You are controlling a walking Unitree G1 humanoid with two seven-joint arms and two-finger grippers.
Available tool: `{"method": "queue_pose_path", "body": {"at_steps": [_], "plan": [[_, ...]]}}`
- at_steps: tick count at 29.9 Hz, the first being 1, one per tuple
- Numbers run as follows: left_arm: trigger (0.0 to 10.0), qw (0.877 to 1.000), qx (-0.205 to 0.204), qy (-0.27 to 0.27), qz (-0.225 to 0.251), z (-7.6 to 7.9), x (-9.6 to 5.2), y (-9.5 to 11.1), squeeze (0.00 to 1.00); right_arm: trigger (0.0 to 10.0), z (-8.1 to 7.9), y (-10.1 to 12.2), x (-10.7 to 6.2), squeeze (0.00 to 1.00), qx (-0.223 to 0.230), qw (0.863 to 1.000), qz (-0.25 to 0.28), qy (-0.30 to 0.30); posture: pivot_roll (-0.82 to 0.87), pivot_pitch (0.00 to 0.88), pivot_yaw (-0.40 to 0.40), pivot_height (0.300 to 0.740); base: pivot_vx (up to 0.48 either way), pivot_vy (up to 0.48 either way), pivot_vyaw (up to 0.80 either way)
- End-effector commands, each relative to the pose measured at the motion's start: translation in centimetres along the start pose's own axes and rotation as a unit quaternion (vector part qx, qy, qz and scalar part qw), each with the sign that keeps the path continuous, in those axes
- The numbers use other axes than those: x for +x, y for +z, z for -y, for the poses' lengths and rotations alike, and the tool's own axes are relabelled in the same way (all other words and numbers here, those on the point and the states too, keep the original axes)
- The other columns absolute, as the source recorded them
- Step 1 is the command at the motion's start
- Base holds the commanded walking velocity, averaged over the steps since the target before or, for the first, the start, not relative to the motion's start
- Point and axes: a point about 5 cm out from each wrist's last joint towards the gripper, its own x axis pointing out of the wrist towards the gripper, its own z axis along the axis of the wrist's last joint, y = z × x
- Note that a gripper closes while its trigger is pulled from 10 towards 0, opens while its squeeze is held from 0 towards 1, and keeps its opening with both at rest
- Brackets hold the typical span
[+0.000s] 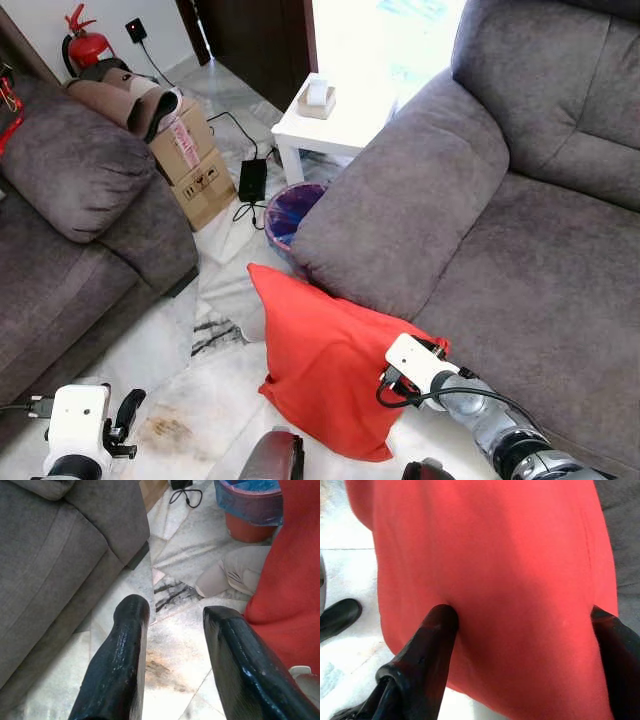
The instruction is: Move the pillow to the sofa from floor
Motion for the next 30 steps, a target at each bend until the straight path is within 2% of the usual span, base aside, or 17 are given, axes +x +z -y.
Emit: {"method": "queue_pose_path", "body": {"at_steps": [1,8,15,18,23,30], "plan": [[10.0,1.000,0.013,0.011,-0.020,-0.5,-0.6,-0.6,0.00,0.0,-0.9,-0.8,-0.1,0.00,0.023,1.000,-0.014,0.000,0.41,0.315,0.124,0.657,0.000,0.000,0.00],[10.0,1.000,0.016,0.013,-0.020,-0.5,-0.7,-0.5,0.00,0.0,-1.0,-0.7,0.0,0.00,0.029,1.000,-0.011,-0.004,0.40,0.313,0.124,0.657,0.000,0.000,0.00],[10.0,1.000,0.003,0.013,-0.015,0.0,0.0,-0.5,0.00,0.0,-2.2,-0.8,0.1,0.00,0.046,0.999,-0.008,0.008,0.38,0.306,0.109,0.657,0.000,0.000,0.00],[10.0,1.000,-0.003,0.012,-0.011,0.3,0.2,-0.5,0.00,0.0,-2.7,-0.8,0.1,0.00,0.057,0.998,-0.003,0.016,0.35,0.303,0.099,0.657,0.000,0.000,0.00],[10.0,1.000,-0.015,0.011,-0.010,0.9,0.7,-0.7,0.00,0.0,-2.9,-0.1,0.3,0.00,0.103,0.994,0.016,0.025,0.32,0.302,0.093,0.657,0.000,0.000,0.00],[10.0,1.000,-0.020,0.009,-0.006,1.3,1.2,-0.7,0.00,0.0,-3.1,0.6,0.4,0.00,0.123,0.991,0.034,0.030,0.30,0.291,0.088,0.657,0.000,0.000,0.00]]}}
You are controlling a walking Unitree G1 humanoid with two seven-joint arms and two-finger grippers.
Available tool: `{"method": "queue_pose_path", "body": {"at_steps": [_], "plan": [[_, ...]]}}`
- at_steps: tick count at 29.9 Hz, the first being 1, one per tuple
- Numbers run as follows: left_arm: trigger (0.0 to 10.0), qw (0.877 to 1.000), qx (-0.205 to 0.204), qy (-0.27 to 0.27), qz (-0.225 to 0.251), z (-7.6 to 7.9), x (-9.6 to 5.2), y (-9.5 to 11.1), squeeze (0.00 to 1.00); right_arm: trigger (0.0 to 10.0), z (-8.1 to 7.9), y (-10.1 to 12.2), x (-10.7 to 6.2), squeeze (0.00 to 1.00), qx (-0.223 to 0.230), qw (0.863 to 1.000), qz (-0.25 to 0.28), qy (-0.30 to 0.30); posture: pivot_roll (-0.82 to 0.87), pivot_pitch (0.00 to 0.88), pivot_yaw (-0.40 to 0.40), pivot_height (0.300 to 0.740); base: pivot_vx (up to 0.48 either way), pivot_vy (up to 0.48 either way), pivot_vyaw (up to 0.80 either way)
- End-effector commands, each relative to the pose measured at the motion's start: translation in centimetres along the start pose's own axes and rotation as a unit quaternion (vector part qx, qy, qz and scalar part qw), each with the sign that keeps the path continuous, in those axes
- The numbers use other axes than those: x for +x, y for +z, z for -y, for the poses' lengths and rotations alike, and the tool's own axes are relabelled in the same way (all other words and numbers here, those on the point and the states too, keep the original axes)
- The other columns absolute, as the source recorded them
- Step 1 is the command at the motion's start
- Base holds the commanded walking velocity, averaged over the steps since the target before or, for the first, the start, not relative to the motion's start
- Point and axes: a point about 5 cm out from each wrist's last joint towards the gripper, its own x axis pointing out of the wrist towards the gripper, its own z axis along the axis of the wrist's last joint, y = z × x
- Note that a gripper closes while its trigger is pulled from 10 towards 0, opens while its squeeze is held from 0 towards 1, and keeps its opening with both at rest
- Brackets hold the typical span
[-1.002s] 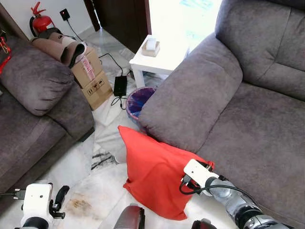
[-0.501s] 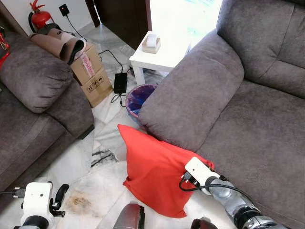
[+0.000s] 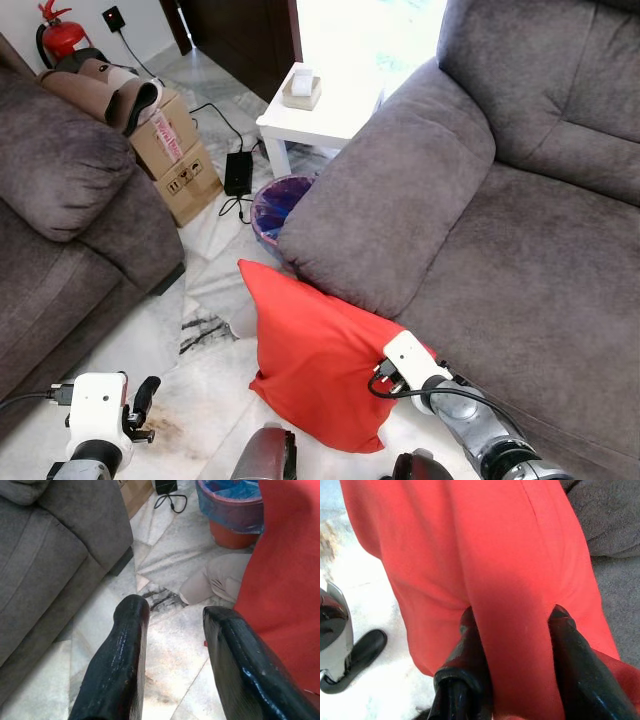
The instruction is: Move the pillow to the sofa from floor
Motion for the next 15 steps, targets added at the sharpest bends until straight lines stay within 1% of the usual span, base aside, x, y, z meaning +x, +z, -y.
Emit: {"method": "queue_pose_path", "body": {"at_steps": [1,7,8,10,12,15], "plan": [[10.0,1.000,0.000,0.007,-0.016,-0.3,-0.4,-0.9,0.00,0.0,-1.0,-0.4,0.0,0.00,0.018,1.000,0.000,0.015,0.30,0.288,0.087,0.657,0.000,0.000,0.00],[10.0,1.000,-0.009,0.008,-0.008,0.0,0.4,-0.7,0.00,0.0,-1.1,-0.4,0.0,0.00,0.034,0.999,0.003,0.015,0.29,0.267,0.082,0.657,0.000,0.000,0.00],[10.0,1.000,-0.013,0.011,-0.006,-0.1,0.7,-0.7,0.00,0.0,-1.2,-0.2,0.1,0.00,0.051,0.999,0.012,0.015,0.28,0.252,0.073,0.657,0.000,0.000,0.00],[10.0,1.000,-0.014,0.012,-0.005,0.0,0.9,-0.7,0.00,0.0,-1.2,-0.1,0.1,0.00,0.057,0.998,0.015,0.014,0.28,0.250,0.071,0.657,0.000,0.000,0.00],[10.0,1.000,-0.019,0.017,-0.003,0.1,1.4,-0.8,0.00,0.0,-1.3,0.2,0.2,0.00,0.073,0.997,0.027,0.019,0.27,0.224,0.061,0.657,0.000,0.000,0.00],[10.0,0.999,-0.030,0.025,0.001,0.1,2.0,-0.9,0.00,0.0,-1.8,0.8,0.3,0.00,0.073,0.996,0.045,0.041,0.25,0.204,0.052,0.657,0.000,0.000,0.00]]}}
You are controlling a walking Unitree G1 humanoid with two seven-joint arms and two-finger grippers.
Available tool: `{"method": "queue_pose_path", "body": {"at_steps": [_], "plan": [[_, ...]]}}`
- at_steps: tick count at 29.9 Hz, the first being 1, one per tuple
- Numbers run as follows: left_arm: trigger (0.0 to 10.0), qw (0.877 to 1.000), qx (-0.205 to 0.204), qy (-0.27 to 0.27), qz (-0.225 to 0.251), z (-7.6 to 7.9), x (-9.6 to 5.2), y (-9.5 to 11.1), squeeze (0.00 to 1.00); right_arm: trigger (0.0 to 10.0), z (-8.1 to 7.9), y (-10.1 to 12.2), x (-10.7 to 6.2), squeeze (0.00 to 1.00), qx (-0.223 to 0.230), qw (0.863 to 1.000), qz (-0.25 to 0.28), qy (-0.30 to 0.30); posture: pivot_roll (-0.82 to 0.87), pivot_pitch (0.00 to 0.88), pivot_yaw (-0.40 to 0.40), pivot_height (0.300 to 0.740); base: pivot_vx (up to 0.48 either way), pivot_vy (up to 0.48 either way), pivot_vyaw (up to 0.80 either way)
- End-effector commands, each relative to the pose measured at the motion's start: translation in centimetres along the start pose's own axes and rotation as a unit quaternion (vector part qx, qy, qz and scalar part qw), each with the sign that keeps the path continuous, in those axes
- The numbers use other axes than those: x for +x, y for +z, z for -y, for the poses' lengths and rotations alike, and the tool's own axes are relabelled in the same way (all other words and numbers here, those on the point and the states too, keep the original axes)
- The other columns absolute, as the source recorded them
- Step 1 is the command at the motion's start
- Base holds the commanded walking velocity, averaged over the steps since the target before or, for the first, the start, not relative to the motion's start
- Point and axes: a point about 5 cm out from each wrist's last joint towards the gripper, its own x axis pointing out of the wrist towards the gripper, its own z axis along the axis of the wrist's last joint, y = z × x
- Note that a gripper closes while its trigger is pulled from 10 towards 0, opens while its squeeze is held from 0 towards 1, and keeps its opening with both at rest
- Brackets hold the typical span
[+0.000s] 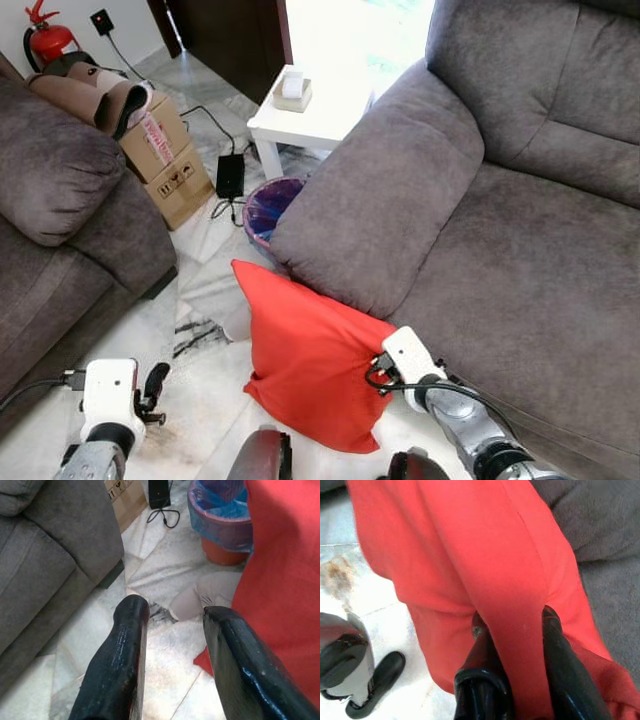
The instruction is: Move the pillow to the sofa from floor
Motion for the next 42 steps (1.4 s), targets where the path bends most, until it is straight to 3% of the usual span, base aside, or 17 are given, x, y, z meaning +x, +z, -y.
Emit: {"method": "queue_pose_path", "body": {"at_steps": [1,6,11,15,18,22,23,29,32,36,42], "plan": [[10.0,1.000,-0.009,0.019,-0.018,-0.7,-0.3,-1.2,0.00,0.0,-1.0,0.0,0.1,0.00,0.014,1.000,0.017,0.020,0.25,0.199,0.049,0.657,0.000,0.000,0.00],[10.0,0.999,-0.017,0.026,-0.017,-0.6,0.6,-1.7,0.00,0.0,-0.8,0.2,-0.1,0.00,0.040,0.998,0.045,0.032,0.21,0.145,0.032,0.657,0.000,0.000,0.00],[10.0,0.999,-0.024,0.028,-0.019,-0.3,1.3,-2.2,0.00,0.0,0.1,-0.4,-0.8,0.00,0.120,0.989,0.079,0.015,0.20,0.090,0.021,0.657,0.000,0.000,0.00],[10.0,0.999,-0.027,0.029,-0.022,-0.1,1.8,-2.4,0.00,0.0,0.7,-1.9,-1.4,0.00,0.139,0.988,0.064,-0.022,0.18,0.056,0.026,0.657,0.000,0.000,0.00],[10.0,0.999,-0.027,0.021,-0.021,0.2,1.9,-2.6,0.00,0.0,1.1,-2.7,-1.9,0.00,0.195,0.977,0.071,-0.044,0.17,0.028,0.040,0.657,0.000,0.000,0.00],[10.0,0.999,-0.026,0.019,-0.023,-0.1,2.2,-2.9,0.00,0.0,1.0,-3.0,-1.9,0.00,0.226,0.970,0.073,-0.060,0.15,0.012,0.062,0.657,0.000,0.000,0.00],[10.0,0.999,-0.023,0.017,-0.024,-0.2,2.3,-2.9,0.00,10.0,1.0,-2.8,-1.9,0.00,0.232,0.967,0.081,-0.062,0.15,0.009,0.066,0.657,0.000,0.000,0.00],[10.0,0.999,-0.027,0.023,-0.015,-0.5,2.4,-2.9,0.00,10.0,1.3,-3.4,-2.3,0.00,0.281,0.950,0.100,-0.089,0.18,0.007,0.040,0.657,0.000,0.000,0.00],[10.0,0.999,-0.030,0.027,-0.012,-0.4,2.4,-3.0,0.00,10.0,1.6,-3.7,-2.6,0.00,0.282,0.949,0.096,-0.101,0.19,0.003,0.032,0.657,0.000,0.000,0.00],[10.0,0.999,-0.030,0.023,-0.009,0.0,2.6,-2.9,0.00,10.0,2.7,-3.5,-2.9,0.00,0.305,0.936,0.119,-0.129,0.18,0.000,0.026,0.662,0.000,0.000,0.00],[10.0,1.000,-0.020,0.016,-0.011,0.2,2.9,-3.0,0.00,10.0,2.2,-3.1,-2.5,0.00,0.301,0.939,0.115,-0.116,0.18,0.000,0.025,0.707,0.000,0.000,0.00]]}}
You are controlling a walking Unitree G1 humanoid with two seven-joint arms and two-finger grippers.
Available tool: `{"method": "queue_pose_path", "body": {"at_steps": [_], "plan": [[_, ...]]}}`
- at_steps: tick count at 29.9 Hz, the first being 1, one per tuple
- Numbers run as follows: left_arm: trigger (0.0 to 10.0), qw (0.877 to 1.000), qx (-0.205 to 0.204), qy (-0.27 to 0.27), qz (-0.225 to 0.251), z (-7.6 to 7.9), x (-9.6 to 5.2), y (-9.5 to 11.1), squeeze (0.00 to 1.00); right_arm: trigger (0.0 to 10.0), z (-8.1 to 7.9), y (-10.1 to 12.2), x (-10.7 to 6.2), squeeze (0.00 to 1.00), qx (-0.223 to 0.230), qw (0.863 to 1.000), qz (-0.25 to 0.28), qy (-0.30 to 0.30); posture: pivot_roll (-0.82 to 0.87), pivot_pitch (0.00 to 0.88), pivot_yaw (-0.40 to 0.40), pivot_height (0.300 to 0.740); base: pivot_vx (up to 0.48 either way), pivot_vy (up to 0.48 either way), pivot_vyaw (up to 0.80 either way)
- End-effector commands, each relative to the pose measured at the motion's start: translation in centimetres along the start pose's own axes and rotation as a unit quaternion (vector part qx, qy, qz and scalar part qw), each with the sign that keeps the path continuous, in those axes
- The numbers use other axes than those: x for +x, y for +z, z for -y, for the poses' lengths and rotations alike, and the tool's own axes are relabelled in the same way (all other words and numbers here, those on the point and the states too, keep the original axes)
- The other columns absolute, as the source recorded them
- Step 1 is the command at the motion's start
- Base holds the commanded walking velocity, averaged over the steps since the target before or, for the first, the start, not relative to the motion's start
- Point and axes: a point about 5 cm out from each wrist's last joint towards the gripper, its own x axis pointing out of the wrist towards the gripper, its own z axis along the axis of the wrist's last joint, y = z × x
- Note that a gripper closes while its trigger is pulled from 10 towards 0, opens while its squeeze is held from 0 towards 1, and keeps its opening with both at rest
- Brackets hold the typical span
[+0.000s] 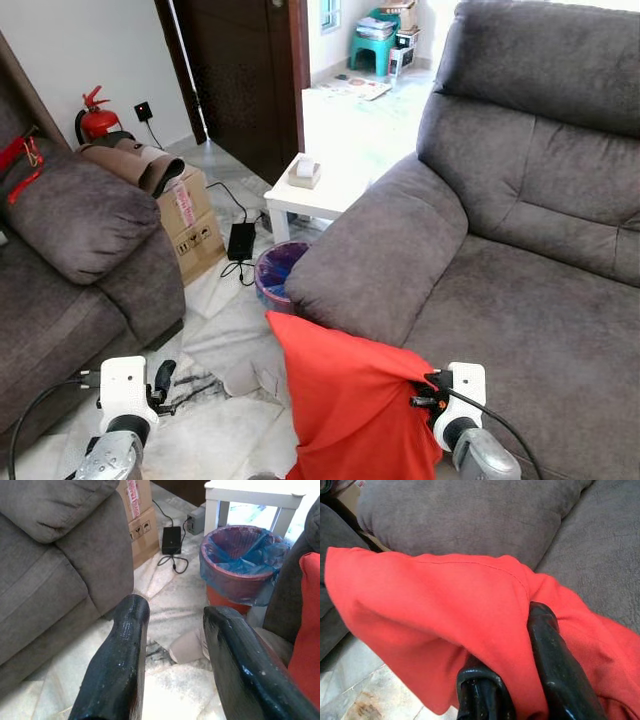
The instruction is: Move the pillow to the sofa from floor
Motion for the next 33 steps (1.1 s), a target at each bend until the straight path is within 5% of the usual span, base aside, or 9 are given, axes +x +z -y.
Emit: {"method": "queue_pose_path", "body": {"at_steps": [1,19,22,25,31,33], "plan": [[10.0,1.000,0.009,0.000,0.004,-0.3,0.1,0.2,0.00,10.0,-0.4,3.3,0.9,0.00,-0.007,0.998,0.069,0.008,0.18,0.000,0.024,0.717,0.000,0.000,0.00],[10.0,0.999,0.025,-0.025,0.019,0.1,1.1,1.3,0.00,10.0,0.0,4.3,0.9,0.00,-0.020,0.997,0.073,0.030,0.15,0.000,0.026,0.740,0.000,0.000,0.00],[10.0,0.996,0.034,-0.081,0.002,0.7,1.5,1.3,0.00,10.0,-0.3,5.1,1.1,0.00,-0.049,0.994,0.067,0.078,0.13,0.000,0.037,0.740,0.000,0.000,0.00],[10.0,0.973,0.075,-0.215,-0.036,2.3,1.3,1.1,0.00,10.0,-1.3,4.9,0.8,0.00,-0.133,0.974,0.034,0.178,0.12,0.000,0.044,0.740,0.000,0.000,0.00],[10.0,0.926,0.141,-0.340,-0.077,2.7,0.7,1.3,0.00,10.0,-1.2,4.3,-0.1,0.00,-0.235,0.928,-0.038,0.287,0.12,0.000,0.049,0.740,0.000,0.000,0.00],[10.0,0.898,0.177,-0.391,-0.099,2.8,0.4,1.2,0.00,10.0,-1.0,4.2,-0.5,0.00,-0.263,0.904,-0.069,0.329,0.12,0.000,0.048,0.740,0.000,0.000,0.00]]}}
